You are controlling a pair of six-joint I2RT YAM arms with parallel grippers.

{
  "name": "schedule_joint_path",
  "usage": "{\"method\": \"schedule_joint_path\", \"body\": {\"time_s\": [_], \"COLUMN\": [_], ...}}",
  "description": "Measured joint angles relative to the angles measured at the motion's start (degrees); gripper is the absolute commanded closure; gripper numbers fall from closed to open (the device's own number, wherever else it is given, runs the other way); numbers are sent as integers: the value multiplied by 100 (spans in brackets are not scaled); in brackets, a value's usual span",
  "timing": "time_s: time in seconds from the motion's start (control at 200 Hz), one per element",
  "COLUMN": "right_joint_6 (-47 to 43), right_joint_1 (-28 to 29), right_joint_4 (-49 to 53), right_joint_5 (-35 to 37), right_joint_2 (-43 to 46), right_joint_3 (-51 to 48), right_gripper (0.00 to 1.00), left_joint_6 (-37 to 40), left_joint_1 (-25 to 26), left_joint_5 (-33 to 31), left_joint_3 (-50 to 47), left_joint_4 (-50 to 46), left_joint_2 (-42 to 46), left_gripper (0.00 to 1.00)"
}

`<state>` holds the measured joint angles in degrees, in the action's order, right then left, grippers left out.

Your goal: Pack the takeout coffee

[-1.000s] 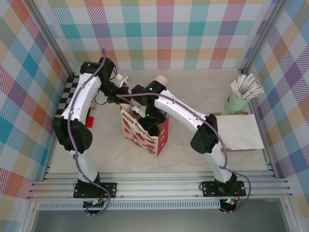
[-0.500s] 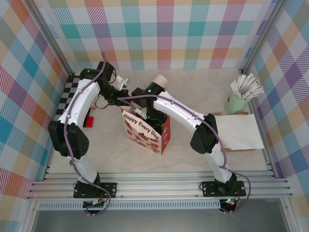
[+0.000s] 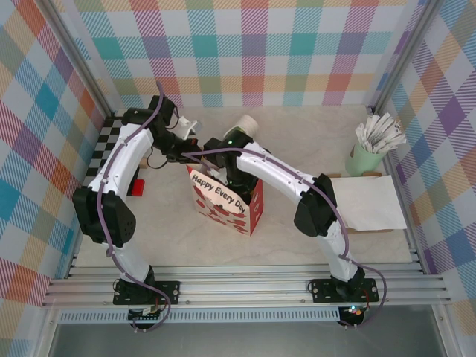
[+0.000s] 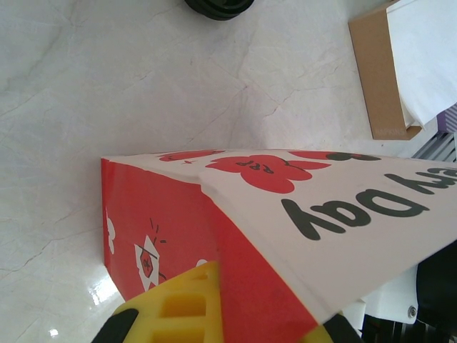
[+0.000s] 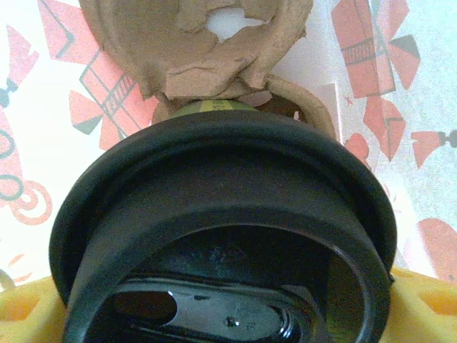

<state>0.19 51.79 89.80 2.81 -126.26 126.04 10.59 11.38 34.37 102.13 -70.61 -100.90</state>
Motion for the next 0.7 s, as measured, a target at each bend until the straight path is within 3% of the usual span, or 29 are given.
{"method": "schedule_joint_path", "body": {"time_s": [0.7], "right_joint_6": [-72], "right_joint_1": [-4], "right_joint_4": [2], "right_joint_5": [70], "right_joint_2": [0], "right_joint_3": [0], "right_gripper": [43], "left_joint_6": [66], "left_joint_1": [0], "left_joint_5": [-15], "left_joint_3": [0], "left_joint_4": [13], "left_joint_2": [4], "left_gripper": [100]}}
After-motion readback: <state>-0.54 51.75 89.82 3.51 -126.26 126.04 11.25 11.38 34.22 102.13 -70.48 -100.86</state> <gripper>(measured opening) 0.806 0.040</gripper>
